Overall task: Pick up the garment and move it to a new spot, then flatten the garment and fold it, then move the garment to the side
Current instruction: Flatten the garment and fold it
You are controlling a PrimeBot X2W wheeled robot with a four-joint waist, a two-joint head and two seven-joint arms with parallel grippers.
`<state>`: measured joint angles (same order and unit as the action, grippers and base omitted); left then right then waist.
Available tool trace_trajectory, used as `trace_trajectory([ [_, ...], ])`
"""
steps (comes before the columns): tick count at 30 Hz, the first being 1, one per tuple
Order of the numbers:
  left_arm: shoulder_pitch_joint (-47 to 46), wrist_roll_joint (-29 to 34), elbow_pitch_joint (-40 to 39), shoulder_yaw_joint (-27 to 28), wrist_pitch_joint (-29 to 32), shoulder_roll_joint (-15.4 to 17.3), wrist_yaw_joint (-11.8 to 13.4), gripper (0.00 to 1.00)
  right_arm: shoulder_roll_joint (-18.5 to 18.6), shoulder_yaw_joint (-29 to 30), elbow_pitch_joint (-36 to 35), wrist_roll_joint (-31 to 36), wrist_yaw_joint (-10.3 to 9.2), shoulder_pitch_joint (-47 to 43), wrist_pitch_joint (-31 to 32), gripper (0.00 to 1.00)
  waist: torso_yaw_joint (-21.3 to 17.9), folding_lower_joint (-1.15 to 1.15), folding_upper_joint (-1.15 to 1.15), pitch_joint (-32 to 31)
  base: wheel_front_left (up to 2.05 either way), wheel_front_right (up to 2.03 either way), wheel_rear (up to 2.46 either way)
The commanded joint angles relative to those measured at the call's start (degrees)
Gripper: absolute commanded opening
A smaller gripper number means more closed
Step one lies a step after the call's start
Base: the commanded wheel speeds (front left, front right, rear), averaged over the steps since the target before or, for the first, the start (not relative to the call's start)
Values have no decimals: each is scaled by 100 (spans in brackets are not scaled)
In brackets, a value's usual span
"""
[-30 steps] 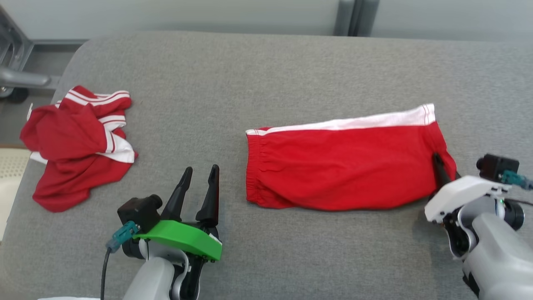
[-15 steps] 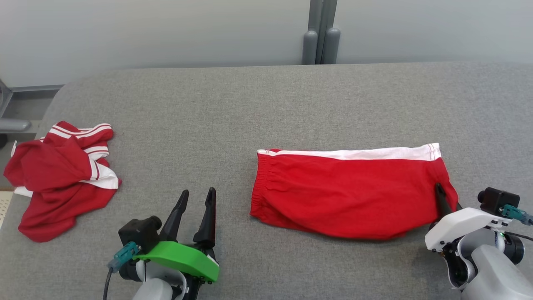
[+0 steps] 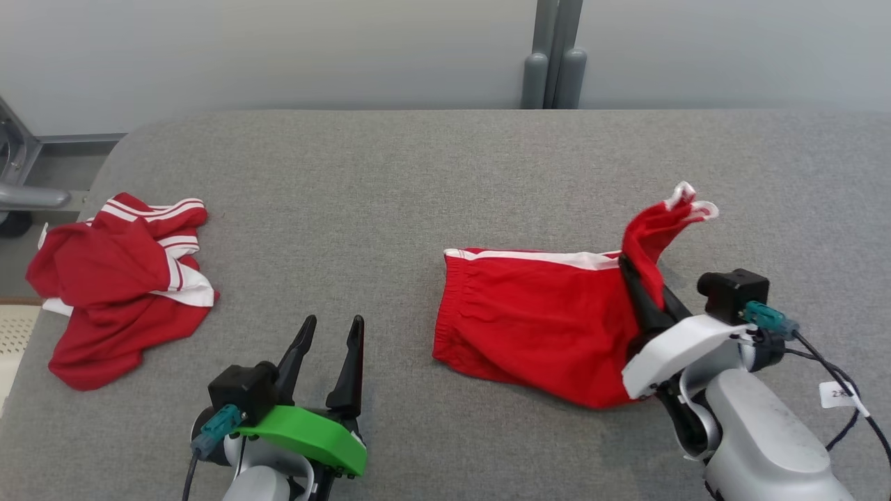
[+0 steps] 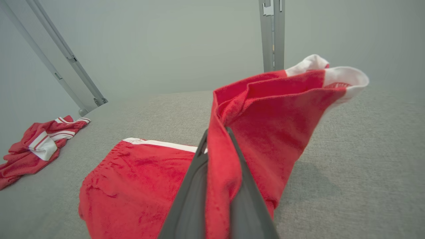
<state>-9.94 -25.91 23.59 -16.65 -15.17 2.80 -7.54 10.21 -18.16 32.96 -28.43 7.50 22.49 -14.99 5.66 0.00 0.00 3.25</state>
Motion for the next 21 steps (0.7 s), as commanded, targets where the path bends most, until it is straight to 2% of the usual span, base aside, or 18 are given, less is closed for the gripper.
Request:
trace_trajectory([
  [1, 92, 102, -19, 30, 4, 20, 9, 100, -9, -102, -62, -1, -2, 53, -25, 0, 68, 0, 0, 14, 0, 0, 0],
  [6, 91, 575, -52, 18, 4, 20, 9, 100, -115, -863, -186, -151, -2, 195, -24, 0, 289, 0, 0, 41, 0, 0, 0],
  [10, 116, 764, -62, 49, 4, 20, 9, 100, -169, -1255, -62, -334, -2, 361, -24, 0, 504, 0, 0, 72, 0, 0, 0],
  [16, 168, 813, -49, 118, 4, 19, 10, 100, -289, -1660, 246, -519, -2, 589, -23, 0, 834, 0, 0, 139, 0, 0, 0],
  [21, 229, 719, -22, 142, 4, 18, 9, 100, -346, -1771, 557, -574, -2, 693, -22, 0, 1094, 0, 0, 206, 0, 0, 0],
])
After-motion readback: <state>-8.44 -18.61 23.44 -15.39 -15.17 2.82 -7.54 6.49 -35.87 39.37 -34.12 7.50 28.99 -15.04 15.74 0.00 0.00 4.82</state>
